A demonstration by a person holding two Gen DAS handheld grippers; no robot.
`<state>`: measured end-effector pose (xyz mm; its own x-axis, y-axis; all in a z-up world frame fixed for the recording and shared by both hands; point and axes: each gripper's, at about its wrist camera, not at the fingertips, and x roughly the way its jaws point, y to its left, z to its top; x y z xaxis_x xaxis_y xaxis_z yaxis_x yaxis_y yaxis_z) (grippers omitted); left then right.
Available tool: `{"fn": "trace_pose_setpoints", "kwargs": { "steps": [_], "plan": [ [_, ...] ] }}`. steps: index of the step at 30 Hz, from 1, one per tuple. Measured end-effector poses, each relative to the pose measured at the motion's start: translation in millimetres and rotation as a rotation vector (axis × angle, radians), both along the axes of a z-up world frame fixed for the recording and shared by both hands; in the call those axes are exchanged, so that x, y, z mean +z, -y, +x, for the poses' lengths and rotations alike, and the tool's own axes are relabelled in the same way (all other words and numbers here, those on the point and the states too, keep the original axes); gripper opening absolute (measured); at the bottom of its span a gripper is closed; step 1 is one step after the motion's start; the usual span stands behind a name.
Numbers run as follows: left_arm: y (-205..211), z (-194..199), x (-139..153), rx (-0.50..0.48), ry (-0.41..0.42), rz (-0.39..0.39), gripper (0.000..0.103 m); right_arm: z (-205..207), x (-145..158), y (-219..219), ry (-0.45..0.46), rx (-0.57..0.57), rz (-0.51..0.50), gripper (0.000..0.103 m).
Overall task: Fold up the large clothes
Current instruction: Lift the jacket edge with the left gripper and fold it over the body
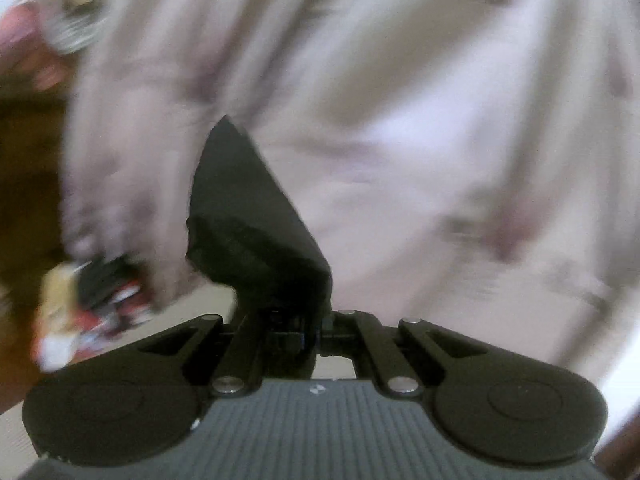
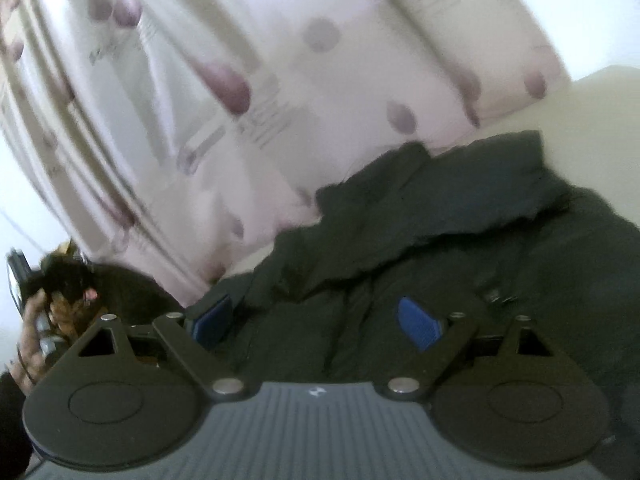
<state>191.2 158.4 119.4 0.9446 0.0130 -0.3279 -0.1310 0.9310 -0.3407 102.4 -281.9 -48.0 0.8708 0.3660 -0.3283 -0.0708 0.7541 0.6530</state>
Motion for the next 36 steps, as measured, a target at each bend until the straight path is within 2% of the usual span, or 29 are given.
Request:
{"fn": "trace_pose_setpoints", "kwargs": {
  "steps": [3,7,10,14,16,17,18,19,20,21,22,24,26,28,30,32,34,36],
  "plan": [
    [79.6,12.1,16.9,-0.163,0.025,0.055,0.004,-5.9,-3.5,19.0,0.006,-0.030,0.029,0.091],
    [174.6,22.9,9.7,-0.339,0.033,0.123,0.004,-15.5,-6.8,43.8,0.013,-0.070,0.054,0.091],
    [234.9,28.1,-12.0,-0.454,0.016,0.171,0.004,-22.9,-9.7,63.5,0.015,-0.098,0.065,0.091],
    [286.3,42.5,-55.5,-0.561,-0.039,0.200,0.005,-25.8,-14.9,84.8,0.009,-0.128,0.080,0.091],
    [305.9,45.9,-82.0,-0.618,-0.069,0.220,0.012,-24.3,-18.1,93.4,0.001,-0.142,0.092,0.091],
    [310.8,46.8,-94.6,-0.635,-0.078,0.234,0.016,-23.2,-18.9,96.6,0.001,-0.146,0.094,0.091],
    [314.9,48.2,-106.8,-0.651,-0.082,0.248,0.028,-21.8,-19.7,99.8,0.001,-0.149,0.095,0.091],
    [319.6,47.0,-118.2,-0.676,-0.079,0.261,0.046,-20.7,-20.5,103.2,0.001,-0.151,0.093,0.091],
    [323.3,41.9,-126.4,-0.702,-0.072,0.273,0.057,-18.7,-20.7,105.6,0.000,-0.154,0.092,0.091],
    [328.6,38.7,-133.8,-0.727,-0.059,0.293,0.080,-16.5,-20.8,107.4,0.000,-0.155,0.091,0.091],
    [328.8,36.3,-140.2,-0.736,-0.031,0.319,0.091,-14.3,-20.6,108.9,0.000,-0.155,0.089,0.091],
    [330.3,30.5,-145.8,-0.733,0.030,0.365,0.096,-8.9,-18.9,111.2,0.000,-0.151,0.080,0.091],
    [323.2,20.2,-146.8,-0.754,0.048,0.371,0.101,-1.4,-16.1,113.9,0.005,-0.144,0.068,0.092],
    [304.2,6.4,-146.3,-0.766,0.045,0.327,0.102,12.5,-9.1,113.9,0.013,-0.132,0.038,0.092],
    [281.1,2.3,-145.7,-0.739,0.035,0.280,0.102,31.4,-1.4,112.9,0.023,-0.120,0.001,0.093],
    [248.9,-1.6,-149.9,-0.675,0.002,0.217,0.102,58.2,4.5,112.7,0.021,-0.103,-0.034,0.099],
    [214.2,-0.7,-153.8,-0.609,-0.033,0.160,0.101,92.2,7.4,110.7,-0.002,-0.088,-0.078,0.099],
    [184.2,0.5,-155.9,-0.539,-0.047,0.141,0.101,127.5,5.4,107.7,-0.042,-0.065,-0.109,0.099]
  ]
}}
